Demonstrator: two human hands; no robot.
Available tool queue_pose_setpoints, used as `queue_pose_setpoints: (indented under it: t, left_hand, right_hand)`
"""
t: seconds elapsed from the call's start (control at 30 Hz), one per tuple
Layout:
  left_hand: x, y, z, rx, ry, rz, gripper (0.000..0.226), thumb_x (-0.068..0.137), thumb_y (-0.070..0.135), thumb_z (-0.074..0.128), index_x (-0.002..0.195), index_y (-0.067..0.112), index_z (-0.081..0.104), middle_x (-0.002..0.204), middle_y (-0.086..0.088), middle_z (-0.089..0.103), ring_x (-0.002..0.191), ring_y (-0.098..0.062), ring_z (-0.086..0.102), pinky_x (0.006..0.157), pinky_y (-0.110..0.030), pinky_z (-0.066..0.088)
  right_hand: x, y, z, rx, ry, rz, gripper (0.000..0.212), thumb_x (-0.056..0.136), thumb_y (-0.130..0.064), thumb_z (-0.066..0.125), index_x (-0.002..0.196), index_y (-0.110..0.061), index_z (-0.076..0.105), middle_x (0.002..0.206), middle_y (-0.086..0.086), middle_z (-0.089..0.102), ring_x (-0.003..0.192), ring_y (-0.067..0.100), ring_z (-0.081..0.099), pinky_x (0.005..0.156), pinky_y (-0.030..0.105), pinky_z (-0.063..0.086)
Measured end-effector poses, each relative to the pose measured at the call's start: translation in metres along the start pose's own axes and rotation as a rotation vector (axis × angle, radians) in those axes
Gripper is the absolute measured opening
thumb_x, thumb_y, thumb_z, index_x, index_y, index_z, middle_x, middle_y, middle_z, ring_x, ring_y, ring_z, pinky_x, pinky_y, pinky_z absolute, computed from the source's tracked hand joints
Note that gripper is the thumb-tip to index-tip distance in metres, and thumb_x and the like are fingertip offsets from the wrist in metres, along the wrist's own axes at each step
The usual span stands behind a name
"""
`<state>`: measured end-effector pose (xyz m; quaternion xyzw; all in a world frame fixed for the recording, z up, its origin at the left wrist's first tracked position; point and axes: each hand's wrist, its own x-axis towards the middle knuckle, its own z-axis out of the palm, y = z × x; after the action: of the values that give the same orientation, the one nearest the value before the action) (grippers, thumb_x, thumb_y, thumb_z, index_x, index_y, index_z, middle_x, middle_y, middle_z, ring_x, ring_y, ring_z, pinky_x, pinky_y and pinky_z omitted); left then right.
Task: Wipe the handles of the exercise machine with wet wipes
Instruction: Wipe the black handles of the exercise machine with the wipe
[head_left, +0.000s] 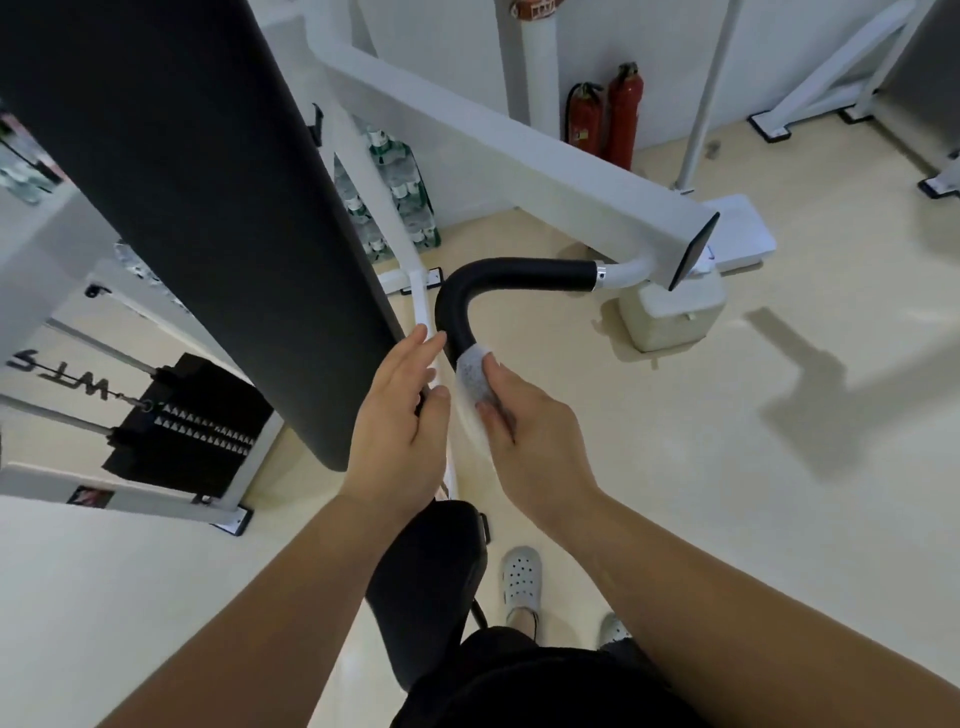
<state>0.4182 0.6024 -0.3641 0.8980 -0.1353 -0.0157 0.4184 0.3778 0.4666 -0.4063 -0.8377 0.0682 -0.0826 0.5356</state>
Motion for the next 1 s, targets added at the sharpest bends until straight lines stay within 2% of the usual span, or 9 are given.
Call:
queue_pose_setpoints:
  t: [0.1, 0.17, 0.3, 0.4, 0.5, 0.63, 0.73, 0.87, 1.0]
  left_hand:
    - [0.020, 0.002, -0.006, 0.030, -0.014, 0.046, 0.048, 0.099, 0.017, 0.043, 0.146, 0.028, 0.047, 0.157, 0.009, 0.039, 0.135, -0.010, 0.048, 0.113, -0.042, 0.042]
    - [0.031, 0.001, -0.007, 0.015, -0.025, 0.032, 0.048, 0.099, 0.019, 0.042, 0.146, 0.030, 0.047, 0.157, 0.009, 0.040, 0.133, -0.008, 0.049, 0.112, -0.041, 0.042]
    - [0.050, 0.000, -0.005, -0.034, -0.072, -0.032, 0.049, 0.103, 0.010, 0.042, 0.148, 0.031, 0.045, 0.154, 0.009, 0.043, 0.131, -0.008, 0.050, 0.113, -0.042, 0.042]
    - [0.061, 0.006, 0.000, -0.003, -0.096, -0.018, 0.050, 0.103, 0.009, 0.043, 0.151, 0.025, 0.042, 0.155, 0.008, 0.043, 0.141, -0.006, 0.039, 0.119, -0.038, 0.034]
    - [0.075, 0.015, -0.002, -0.026, -0.048, -0.039, 0.043, 0.104, 0.009, 0.043, 0.142, 0.023, 0.054, 0.146, 0.008, 0.054, 0.135, -0.002, 0.047, 0.117, -0.034, 0.038]
    - [0.100, 0.027, -0.006, -0.089, 0.004, -0.131, 0.036, 0.104, 0.017, 0.040, 0.126, 0.022, 0.069, 0.114, 0.009, 0.072, 0.104, -0.005, 0.067, 0.099, -0.033, 0.053]
    - [0.114, 0.034, -0.003, -0.069, -0.005, -0.108, 0.036, 0.105, 0.020, 0.037, 0.126, 0.024, 0.067, 0.121, 0.010, 0.069, 0.108, -0.007, 0.065, 0.089, -0.022, 0.052]
    - [0.117, 0.037, 0.002, -0.076, -0.034, -0.100, 0.036, 0.105, 0.019, 0.037, 0.125, 0.024, 0.066, 0.125, 0.011, 0.067, 0.115, -0.003, 0.062, 0.096, -0.021, 0.051]
    - [0.115, 0.036, 0.004, -0.108, -0.104, -0.065, 0.037, 0.105, 0.012, 0.037, 0.127, 0.018, 0.066, 0.126, 0.010, 0.067, 0.113, 0.008, 0.059, 0.088, -0.005, 0.046]
  right_hand:
    - [0.023, -0.012, 0.007, -0.087, -0.074, -0.075, 0.057, 0.105, -0.016, 0.042, 0.158, -0.022, 0.021, 0.162, 0.001, 0.033, 0.140, 0.019, 0.045, 0.112, 0.036, 0.042]
    - [0.028, -0.014, 0.009, -0.171, -0.125, -0.110, 0.067, 0.103, -0.011, 0.042, 0.160, -0.019, 0.008, 0.167, 0.000, 0.016, 0.144, 0.023, 0.039, 0.113, 0.038, 0.040]
    - [0.010, 0.003, -0.001, -0.136, -0.176, 0.009, 0.059, 0.107, -0.028, 0.036, 0.159, -0.027, 0.008, 0.137, 0.002, 0.055, 0.113, 0.017, 0.057, 0.093, 0.031, 0.048]
    - [-0.003, 0.007, -0.003, -0.133, -0.202, 0.016, 0.060, 0.107, -0.031, 0.034, 0.159, -0.026, 0.005, 0.142, 0.000, 0.051, 0.114, 0.015, 0.056, 0.095, 0.029, 0.047]
    - [0.015, -0.004, -0.002, -0.128, -0.241, -0.052, 0.066, 0.107, -0.028, 0.035, 0.158, -0.020, -0.007, 0.169, -0.004, 0.004, 0.150, 0.014, 0.025, 0.117, 0.025, 0.028]
    - [0.044, -0.019, -0.001, -0.159, -0.302, -0.064, 0.073, 0.107, -0.026, 0.035, 0.155, -0.015, -0.019, 0.165, 0.001, -0.025, 0.153, 0.016, -0.017, 0.126, 0.035, 0.003]
    - [0.051, -0.027, -0.002, -0.046, -0.322, 0.053, 0.072, 0.107, -0.027, 0.034, 0.156, -0.017, -0.018, 0.167, 0.000, -0.019, 0.155, 0.020, 0.000, 0.125, 0.037, 0.013]
    - [0.048, -0.023, -0.008, 0.062, -0.298, 0.129, 0.061, 0.108, -0.027, 0.032, 0.159, -0.024, -0.001, 0.155, 0.008, 0.041, 0.126, 0.026, 0.051, 0.099, 0.034, 0.043]
    - [0.035, -0.019, -0.004, 0.091, -0.210, 0.128, 0.055, 0.108, -0.030, 0.032, 0.158, -0.030, 0.011, 0.151, -0.002, 0.048, 0.127, 0.017, 0.052, 0.096, 0.022, 0.038]
